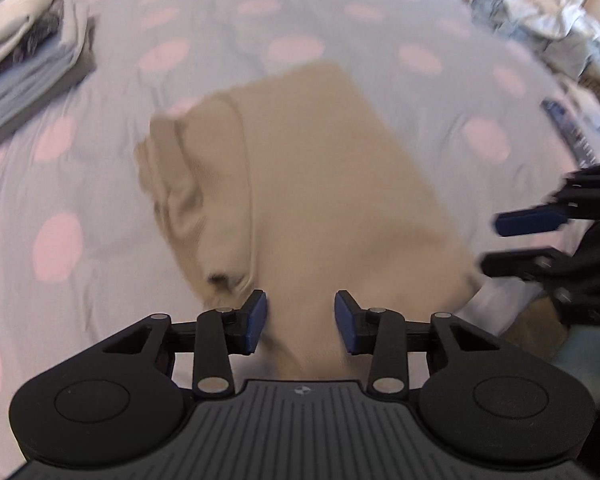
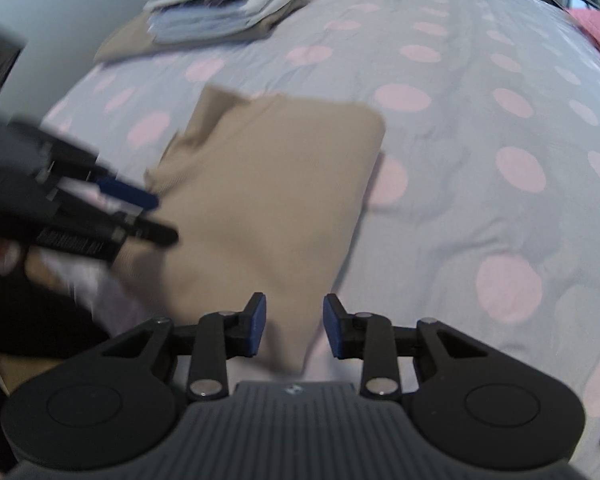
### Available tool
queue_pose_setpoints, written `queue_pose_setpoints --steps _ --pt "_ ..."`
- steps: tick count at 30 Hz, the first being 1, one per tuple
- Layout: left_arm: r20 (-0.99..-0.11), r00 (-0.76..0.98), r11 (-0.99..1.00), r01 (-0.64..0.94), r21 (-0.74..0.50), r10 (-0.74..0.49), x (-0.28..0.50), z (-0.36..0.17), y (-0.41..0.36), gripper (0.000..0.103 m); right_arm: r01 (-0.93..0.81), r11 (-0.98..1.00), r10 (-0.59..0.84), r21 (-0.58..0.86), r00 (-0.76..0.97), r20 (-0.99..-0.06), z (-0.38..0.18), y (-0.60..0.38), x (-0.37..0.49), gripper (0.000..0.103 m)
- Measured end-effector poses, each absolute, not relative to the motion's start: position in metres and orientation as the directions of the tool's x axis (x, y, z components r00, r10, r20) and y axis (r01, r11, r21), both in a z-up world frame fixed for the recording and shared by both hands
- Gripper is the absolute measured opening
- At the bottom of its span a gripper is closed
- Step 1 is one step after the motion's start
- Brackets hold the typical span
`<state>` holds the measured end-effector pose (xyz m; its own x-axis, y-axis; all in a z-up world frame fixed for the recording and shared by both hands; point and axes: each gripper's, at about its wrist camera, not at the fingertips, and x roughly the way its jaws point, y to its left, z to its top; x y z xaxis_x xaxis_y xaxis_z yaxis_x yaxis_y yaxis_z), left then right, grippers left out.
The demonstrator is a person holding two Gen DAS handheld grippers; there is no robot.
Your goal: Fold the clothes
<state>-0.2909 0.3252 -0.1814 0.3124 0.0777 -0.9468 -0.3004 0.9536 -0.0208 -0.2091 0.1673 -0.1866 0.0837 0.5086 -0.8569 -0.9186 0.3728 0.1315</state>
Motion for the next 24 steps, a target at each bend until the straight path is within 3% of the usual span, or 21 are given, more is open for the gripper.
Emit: queue_pose_setpoints --steps 5,13,15,16,18,20,24 --pt "-0.955 0.281 0.95 -0.313 0.002 0.094 -0.294 -0.198 0.327 0.036 -0.929 0.356 0.451 0.096 0.082 -0.889 -0.216 0.162 -0.226 0.036" --pt "-0.962 0.247 0.949 -0.315 0.03 0.113 -0.291 -0.211 0.328 0.04 -0.847 0.482 0.495 0.222 0.054 -0.867 -0.231 0.156 -0.206 0.031" --pt "-0.965 0.239 0.945 -0.328 0.023 0.106 -0.292 -0.213 0.33 0.041 -0.845 0.491 0.474 0.213 0.054 -0.879 -0.235 0.159 -0.205 0.023" --pt "-0.966 0.237 0.942 -0.334 0.018 0.102 -0.292 -0.214 0.331 0.041 -0.841 0.496 0.467 0.215 0.05 -0.883 -0.236 0.158 -0.206 0.011" --pt "-0.968 0.233 0.938 -0.346 0.011 0.097 -0.293 -0.214 0.332 0.041 -0.839 0.502 0.45 0.211 0.046 -0.892 -0.237 0.157 -0.207 0.009" --pt "-0.969 0.225 0.939 -0.342 0.021 0.104 -0.295 -0.215 0.331 0.041 -0.842 0.506 0.424 0.188 0.053 -0.904 -0.239 0.154 -0.207 0.0" --pt "-0.973 0.205 0.94 -0.339 0.03 0.105 -0.295 -0.212 0.33 0.041 -0.805 0.55 0.413 0.222 0.031 -0.91 -0.242 0.142 -0.195 0.0"
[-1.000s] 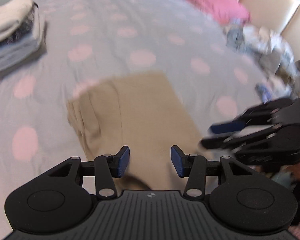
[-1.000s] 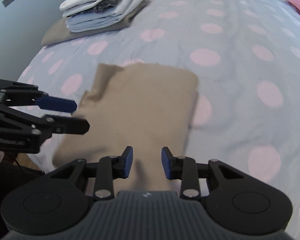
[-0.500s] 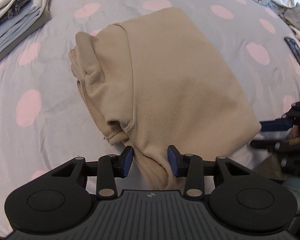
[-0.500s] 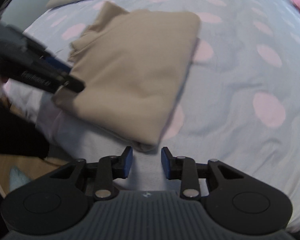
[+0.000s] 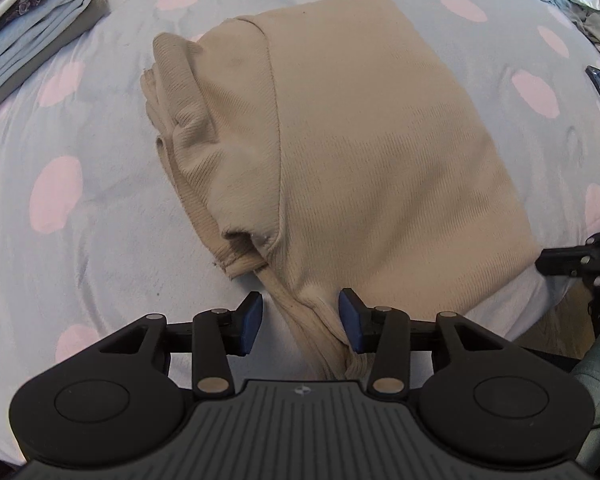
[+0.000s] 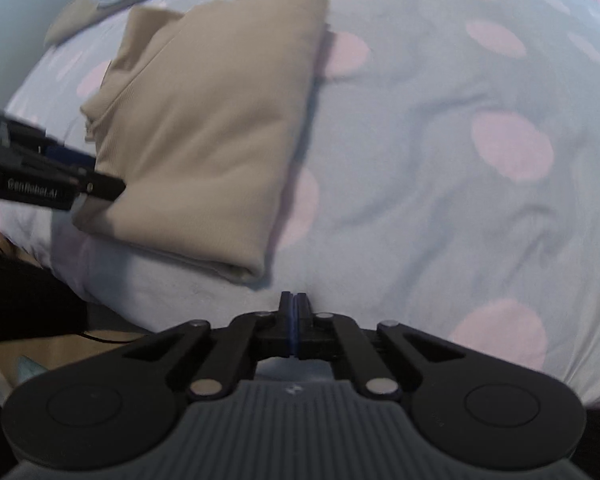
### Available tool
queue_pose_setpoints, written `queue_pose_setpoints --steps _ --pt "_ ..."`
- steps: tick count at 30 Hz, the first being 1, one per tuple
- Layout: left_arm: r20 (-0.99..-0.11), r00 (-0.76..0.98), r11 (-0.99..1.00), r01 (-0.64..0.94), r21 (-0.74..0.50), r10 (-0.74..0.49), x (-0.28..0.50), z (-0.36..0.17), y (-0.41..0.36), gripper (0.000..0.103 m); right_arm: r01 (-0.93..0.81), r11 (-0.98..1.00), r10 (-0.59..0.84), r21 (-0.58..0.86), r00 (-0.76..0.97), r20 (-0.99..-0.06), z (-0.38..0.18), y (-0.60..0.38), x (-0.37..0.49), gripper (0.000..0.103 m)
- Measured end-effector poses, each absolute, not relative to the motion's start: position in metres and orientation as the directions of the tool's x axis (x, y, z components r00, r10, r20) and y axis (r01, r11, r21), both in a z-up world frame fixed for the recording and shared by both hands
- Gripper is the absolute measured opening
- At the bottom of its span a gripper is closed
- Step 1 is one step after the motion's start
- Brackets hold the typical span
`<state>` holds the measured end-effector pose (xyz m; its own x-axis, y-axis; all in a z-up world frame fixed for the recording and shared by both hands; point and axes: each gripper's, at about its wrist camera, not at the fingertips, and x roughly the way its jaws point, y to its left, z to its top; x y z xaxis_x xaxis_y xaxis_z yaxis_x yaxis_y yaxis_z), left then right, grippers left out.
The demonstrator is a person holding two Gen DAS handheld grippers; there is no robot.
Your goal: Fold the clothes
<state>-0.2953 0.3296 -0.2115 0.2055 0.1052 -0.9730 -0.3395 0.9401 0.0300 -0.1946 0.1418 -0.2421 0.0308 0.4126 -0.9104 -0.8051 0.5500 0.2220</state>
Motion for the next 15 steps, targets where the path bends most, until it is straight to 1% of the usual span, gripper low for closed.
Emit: queue_pose_setpoints --steps 4,6,9,10,12,13,15 --pt "-0.98 0.184 0.922 -0.386 -0.007 0.07 -0.302 -0.205 0.339 0.041 -0.801 0.559 0.424 0.214 0.055 -0.904 -0.235 0.137 -0.188 0.0" --pt "-0.982 0.18 0.912 -0.41 -0.024 0.055 -0.308 -0.198 0.344 0.041 -0.799 0.563 0.431 0.211 0.066 -0.9 -0.231 0.137 -0.185 0.005" --pt "-0.979 0.185 0.908 -0.419 0.003 0.088 -0.317 -0.181 0.348 0.041 -0.803 0.56 0.443 0.203 0.084 -0.892 -0.223 0.137 -0.181 0.006" --pt "-0.975 0.202 0.905 -0.425 0.002 0.097 -0.32 -0.175 0.35 0.041 -0.805 0.558 0.447 0.202 0.087 -0.89 -0.221 0.138 -0.18 0.008" --pt "-0.96 0.262 0.894 -0.446 -0.029 0.099 -0.324 -0.163 0.358 0.041 -0.808 0.554 0.456 0.203 0.091 -0.885 -0.216 0.141 -0.177 0.018" --pt "-0.951 0.292 0.889 -0.456 -0.045 0.101 -0.326 -0.157 0.361 0.041 -0.809 0.55 0.464 0.208 0.089 -0.881 -0.213 0.142 -0.176 0.026" --pt "-0.913 0.389 0.884 -0.461 -0.078 0.123 -0.326 -0.142 0.365 0.041 -0.812 0.543 0.482 0.214 0.093 -0.871 -0.207 0.148 -0.173 0.027"
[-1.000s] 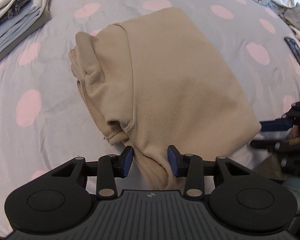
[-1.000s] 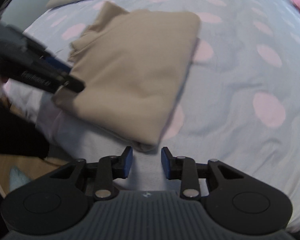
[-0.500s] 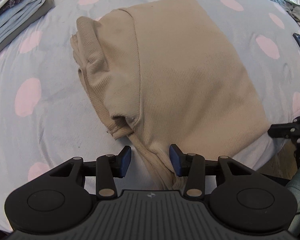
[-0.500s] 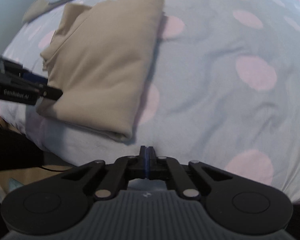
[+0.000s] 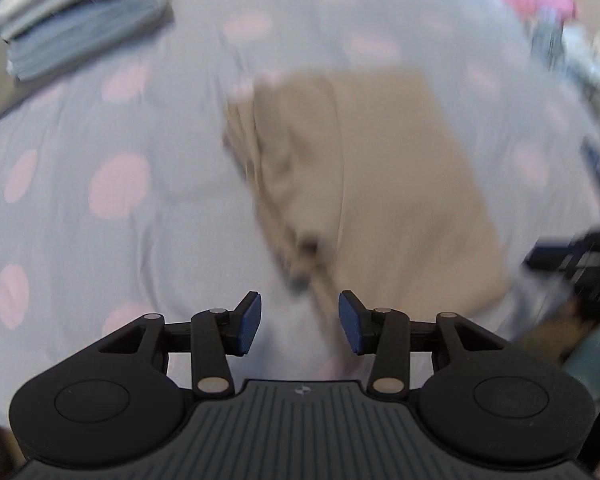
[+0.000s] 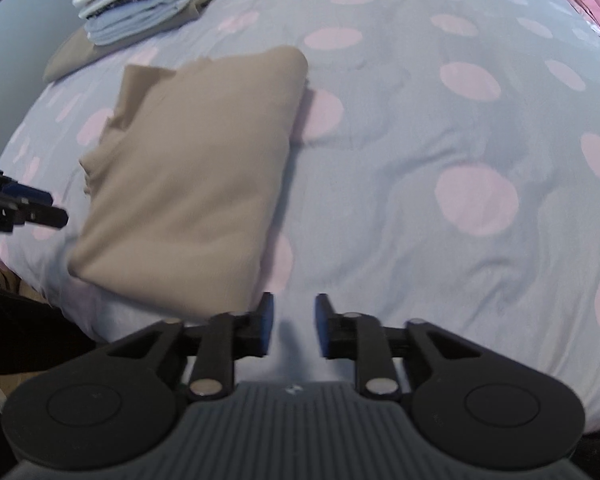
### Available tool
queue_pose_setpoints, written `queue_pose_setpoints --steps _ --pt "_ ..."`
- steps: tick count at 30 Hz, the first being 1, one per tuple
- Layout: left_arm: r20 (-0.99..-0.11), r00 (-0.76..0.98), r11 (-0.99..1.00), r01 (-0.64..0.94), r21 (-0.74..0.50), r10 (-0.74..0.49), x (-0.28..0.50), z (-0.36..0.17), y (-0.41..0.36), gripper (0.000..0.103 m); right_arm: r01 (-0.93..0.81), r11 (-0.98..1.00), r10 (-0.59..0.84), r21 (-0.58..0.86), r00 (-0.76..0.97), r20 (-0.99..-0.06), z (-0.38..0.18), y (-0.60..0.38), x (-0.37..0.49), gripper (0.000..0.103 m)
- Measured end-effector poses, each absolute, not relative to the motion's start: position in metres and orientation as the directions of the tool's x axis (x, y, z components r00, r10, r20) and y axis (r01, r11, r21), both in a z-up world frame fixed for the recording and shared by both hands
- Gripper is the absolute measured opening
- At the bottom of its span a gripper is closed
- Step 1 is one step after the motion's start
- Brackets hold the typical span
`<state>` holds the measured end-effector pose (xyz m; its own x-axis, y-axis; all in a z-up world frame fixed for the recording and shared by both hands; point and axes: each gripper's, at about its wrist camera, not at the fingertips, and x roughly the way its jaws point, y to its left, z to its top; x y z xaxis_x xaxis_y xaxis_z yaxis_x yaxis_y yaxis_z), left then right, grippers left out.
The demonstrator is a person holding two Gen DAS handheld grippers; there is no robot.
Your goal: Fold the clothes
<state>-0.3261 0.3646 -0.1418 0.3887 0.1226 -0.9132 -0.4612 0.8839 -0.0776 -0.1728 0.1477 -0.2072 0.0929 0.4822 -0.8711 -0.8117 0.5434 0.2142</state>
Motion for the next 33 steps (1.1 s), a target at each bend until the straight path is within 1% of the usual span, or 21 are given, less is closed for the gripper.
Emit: queue_pose_setpoints --steps 3,4,6,8,10,13,15,18,19,20,21,24,26,27,28,29,30,31,33 --pt "-0.865 0.473 0.888 -0.454 -0.076 0.168 -0.307 -0.128 0.369 0.04 -0.821 0.528 0.512 0.215 0.106 -0.853 -0.195 0.159 -0.167 0.027" --pt "-0.851 0.494 0.892 -0.447 -0.073 0.178 -0.3 -0.126 0.371 0.037 -0.828 0.518 0.524 0.213 0.111 -0.844 -0.191 0.165 -0.165 0.027" --pt "-0.821 0.538 0.908 -0.414 -0.062 0.189 -0.288 -0.124 0.371 0.036 -0.845 0.493 0.554 0.207 0.122 -0.823 -0.184 0.181 -0.162 0.027" --pt "-0.814 0.553 0.923 -0.38 -0.056 0.179 -0.274 -0.131 0.367 0.036 -0.86 0.468 0.582 0.202 0.128 -0.803 -0.178 0.197 -0.16 0.027" --pt "-0.821 0.547 0.929 -0.364 -0.057 0.164 -0.263 -0.141 0.365 0.03 -0.872 0.444 0.603 0.205 0.122 -0.789 -0.176 0.215 -0.159 0.026" --pt "-0.822 0.55 0.915 -0.393 -0.097 0.149 -0.261 -0.158 0.376 0.023 -0.882 0.429 0.605 0.194 0.121 -0.787 -0.178 0.24 -0.158 0.024" --pt "-0.819 0.544 0.889 -0.446 -0.1 0.181 -0.263 -0.167 0.386 0.022 -0.886 0.427 0.6 0.181 0.128 -0.79 -0.183 0.253 -0.158 0.024" --pt "-0.836 0.506 0.845 -0.525 -0.103 0.213 -0.268 -0.182 0.406 0.014 -0.883 0.429 0.592 0.189 0.117 -0.797 -0.192 0.262 -0.154 0.024" --pt "-0.841 0.497 0.833 -0.543 -0.11 0.213 -0.27 -0.186 0.412 0.011 -0.884 0.427 0.591 0.191 0.113 -0.799 -0.195 0.262 -0.153 0.022" --pt "-0.844 0.49 0.827 -0.552 -0.109 0.216 -0.272 -0.189 0.416 0.011 -0.884 0.426 0.59 0.193 0.11 -0.8 -0.198 0.262 -0.151 0.02" --pt "-0.847 0.482 0.824 -0.558 -0.1 0.224 -0.272 -0.192 0.419 0.011 -0.883 0.426 0.589 0.196 0.106 -0.801 -0.201 0.261 -0.149 0.019" --pt "-0.85 0.436 0.812 -0.584 -0.016 0.297 -0.275 -0.19 0.42 0.011 -0.874 0.429 0.594 0.228 0.083 -0.8 -0.206 0.256 -0.141 0.019" --pt "-0.848 0.44 0.786 -0.616 -0.045 0.296 -0.282 -0.185 0.426 0.012 -0.869 0.433 0.595 0.24 0.075 -0.8 -0.203 0.25 -0.137 0.02" --pt "-0.847 0.448 0.773 -0.631 -0.071 0.288 -0.285 -0.183 0.429 0.016 -0.866 0.44 0.594 0.237 0.082 -0.8 -0.2 0.246 -0.135 0.023" --pt "-0.845 0.454 0.762 -0.641 -0.091 0.281 -0.288 -0.181 0.432 0.023 -0.862 0.452 0.591 0.228 0.098 -0.801 -0.197 0.242 -0.133 0.033" --pt "-0.842 0.463 0.755 -0.647 -0.106 0.278 -0.291 -0.179 0.434 0.029 -0.859 0.464 0.587 0.218 0.113 -0.801 -0.194 0.238 -0.13 0.04" --pt "-0.837 0.473 0.75 -0.65 -0.12 0.276 -0.293 -0.177 0.435 0.045 -0.849 0.477 0.588 0.229 0.114 -0.801 -0.192 0.233 -0.127 0.041" --pt "-0.831 0.485 0.746 -0.652 -0.137 0.272 -0.295 -0.176 0.435 0.056 -0.832 0.489 0.594 0.263 0.098 -0.798 -0.191 0.229 -0.121 0.041" --pt "-0.833 0.498 0.739 -0.65 -0.175 0.241 -0.294 -0.176 0.439 0.056 -0.792 0.512 0.607 0.334 0.059 -0.792 -0.191 0.22 -0.109 0.044"
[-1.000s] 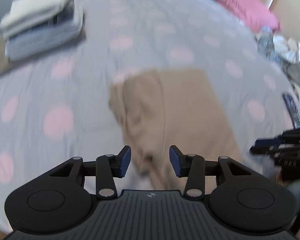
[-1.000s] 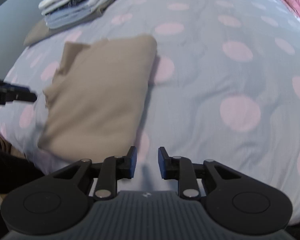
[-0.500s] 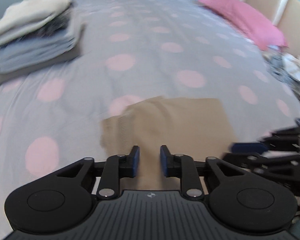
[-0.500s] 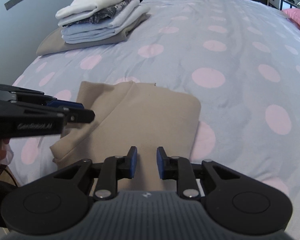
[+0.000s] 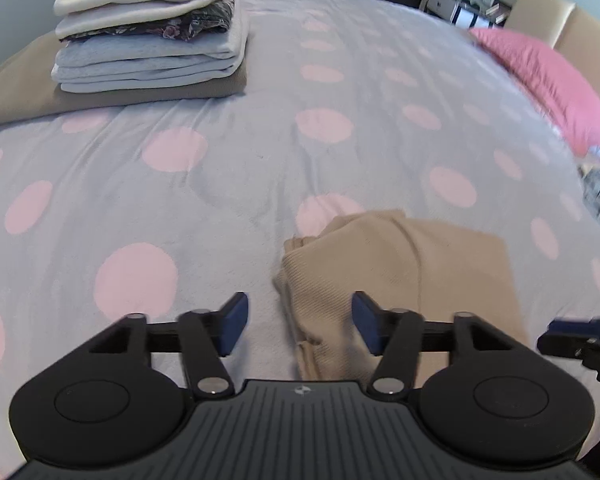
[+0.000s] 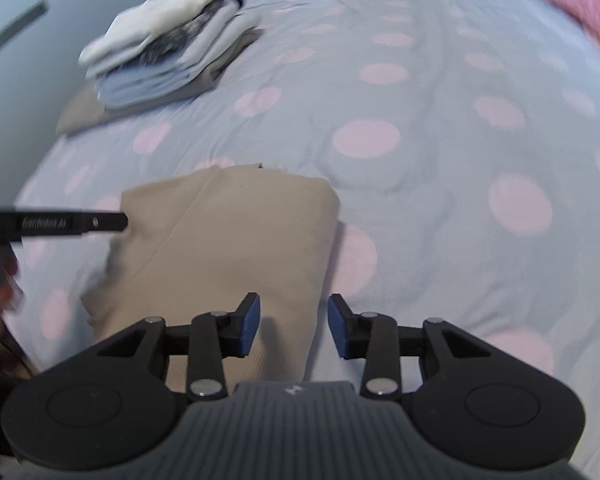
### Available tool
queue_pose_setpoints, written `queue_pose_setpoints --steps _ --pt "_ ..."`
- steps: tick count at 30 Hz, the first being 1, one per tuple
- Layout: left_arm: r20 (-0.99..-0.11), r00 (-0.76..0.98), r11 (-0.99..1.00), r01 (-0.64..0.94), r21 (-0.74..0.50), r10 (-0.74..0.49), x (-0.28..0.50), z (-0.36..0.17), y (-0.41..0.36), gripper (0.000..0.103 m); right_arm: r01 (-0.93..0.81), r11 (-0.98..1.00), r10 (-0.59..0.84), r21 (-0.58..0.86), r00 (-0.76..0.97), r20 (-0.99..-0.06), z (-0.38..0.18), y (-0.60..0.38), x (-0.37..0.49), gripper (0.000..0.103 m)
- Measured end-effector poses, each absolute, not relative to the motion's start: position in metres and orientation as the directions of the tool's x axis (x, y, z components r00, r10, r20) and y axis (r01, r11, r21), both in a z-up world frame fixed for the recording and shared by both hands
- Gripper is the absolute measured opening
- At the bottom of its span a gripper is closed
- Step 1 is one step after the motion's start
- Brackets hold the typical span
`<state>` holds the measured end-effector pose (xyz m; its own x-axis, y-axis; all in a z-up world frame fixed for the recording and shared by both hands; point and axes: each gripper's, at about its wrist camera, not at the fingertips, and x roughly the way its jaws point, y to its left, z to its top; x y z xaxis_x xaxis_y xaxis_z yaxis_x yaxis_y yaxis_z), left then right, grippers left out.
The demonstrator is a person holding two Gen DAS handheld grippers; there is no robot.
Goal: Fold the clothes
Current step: 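Grasp the folded sweater with the left gripper while the right gripper grasps it too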
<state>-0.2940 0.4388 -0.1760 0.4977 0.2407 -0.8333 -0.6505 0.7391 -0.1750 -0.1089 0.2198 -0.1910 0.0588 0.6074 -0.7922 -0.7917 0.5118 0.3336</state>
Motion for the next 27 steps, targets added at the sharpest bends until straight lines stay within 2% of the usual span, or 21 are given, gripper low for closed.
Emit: queue_pose_setpoints --steps 3,5,8,16,17,18,19,21,23,27 --pt "-0.858 0.485 0.738 -0.64 -0.215 0.171 -0.288 -0.178 0.45 0.056 -0.746 0.532 0.61 0.4 0.01 -0.792 -0.192 0.216 -0.09 0.047" --pt "-0.861 0.492 0.729 -0.635 -0.255 0.128 -0.285 -0.184 0.459 0.056 -0.729 0.534 0.607 0.427 -0.02 -0.794 -0.195 0.221 -0.077 0.053" --pt "-0.867 0.495 0.723 -0.621 -0.303 0.061 -0.278 -0.202 0.468 0.049 -0.699 0.534 0.605 0.476 -0.077 -0.793 -0.205 0.234 -0.062 0.053" --pt "-0.841 0.539 0.672 -0.613 -0.417 -0.03 -0.286 -0.235 0.482 0.047 -0.574 0.555 0.615 0.602 -0.203 -0.761 -0.252 0.255 -0.035 0.053" --pt "-0.84 0.542 0.67 -0.611 -0.421 -0.033 -0.286 -0.237 0.482 0.045 -0.551 0.555 0.625 0.622 -0.217 -0.75 -0.258 0.254 -0.033 0.053" --pt "-0.835 0.549 0.667 -0.608 -0.43 -0.038 -0.286 -0.238 0.481 0.039 -0.53 0.554 0.635 0.642 -0.229 -0.738 -0.263 0.253 -0.032 0.053" --pt "-0.829 0.558 0.663 -0.604 -0.442 -0.045 -0.285 -0.239 0.481 0.03 -0.516 0.551 0.644 0.656 -0.237 -0.727 -0.266 0.252 -0.031 0.051" --pt "-0.822 0.567 0.655 -0.606 -0.452 -0.042 -0.284 -0.24 0.479 0.028 -0.521 0.537 0.653 0.663 -0.241 -0.718 -0.269 0.252 -0.033 0.046" --pt "-0.817 0.576 0.65 -0.608 -0.456 -0.036 -0.284 -0.241 0.477 0.024 -0.507 0.53 0.665 0.68 -0.249 -0.704 -0.272 0.251 -0.034 0.034" --pt "-0.809 0.588 0.663 -0.606 -0.44 0.0 -0.285 -0.233 0.469 0.017 -0.503 0.536 0.676 0.678 -0.225 -0.702 -0.268 0.251 -0.039 0.026"
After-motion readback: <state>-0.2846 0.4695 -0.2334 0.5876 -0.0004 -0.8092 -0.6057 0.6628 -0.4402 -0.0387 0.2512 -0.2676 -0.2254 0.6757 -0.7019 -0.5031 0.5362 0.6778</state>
